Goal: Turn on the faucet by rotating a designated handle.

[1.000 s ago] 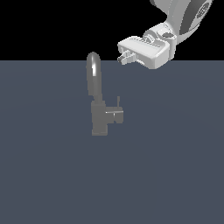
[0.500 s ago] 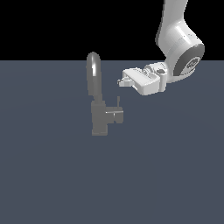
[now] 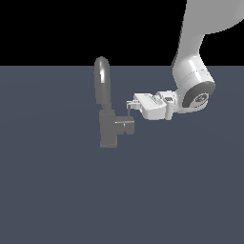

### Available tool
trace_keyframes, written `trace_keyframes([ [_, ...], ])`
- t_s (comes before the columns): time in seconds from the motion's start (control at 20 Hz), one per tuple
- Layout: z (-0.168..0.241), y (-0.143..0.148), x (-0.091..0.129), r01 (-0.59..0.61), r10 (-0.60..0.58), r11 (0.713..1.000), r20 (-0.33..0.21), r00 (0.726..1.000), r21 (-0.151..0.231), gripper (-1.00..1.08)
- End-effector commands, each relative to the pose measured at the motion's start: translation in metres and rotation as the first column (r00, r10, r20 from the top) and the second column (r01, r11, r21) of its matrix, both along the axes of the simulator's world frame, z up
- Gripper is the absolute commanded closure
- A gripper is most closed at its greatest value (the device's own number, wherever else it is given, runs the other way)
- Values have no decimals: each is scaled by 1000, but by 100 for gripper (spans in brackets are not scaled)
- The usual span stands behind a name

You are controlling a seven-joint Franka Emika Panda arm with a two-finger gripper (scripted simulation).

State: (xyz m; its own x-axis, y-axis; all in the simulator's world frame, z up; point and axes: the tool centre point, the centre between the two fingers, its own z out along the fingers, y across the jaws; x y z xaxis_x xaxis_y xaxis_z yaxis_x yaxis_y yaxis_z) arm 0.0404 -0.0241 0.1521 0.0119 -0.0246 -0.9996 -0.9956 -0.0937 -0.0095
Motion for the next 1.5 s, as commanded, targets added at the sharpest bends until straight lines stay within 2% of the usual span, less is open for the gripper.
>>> trace_keyframes([
  [0.0, -7, 2, 1, 19, -19, 1000, -19, 1000, 18, 108],
  [0.2, -12, 3, 2, 30, -29, 999, -32, 999, 29, 108],
  [0.65, -9, 4, 1, 24, -23, 999, -24, 999, 23, 108],
  [1.45, 2, 0, -42, 24, -23, 999, -24, 999, 23, 108],
])
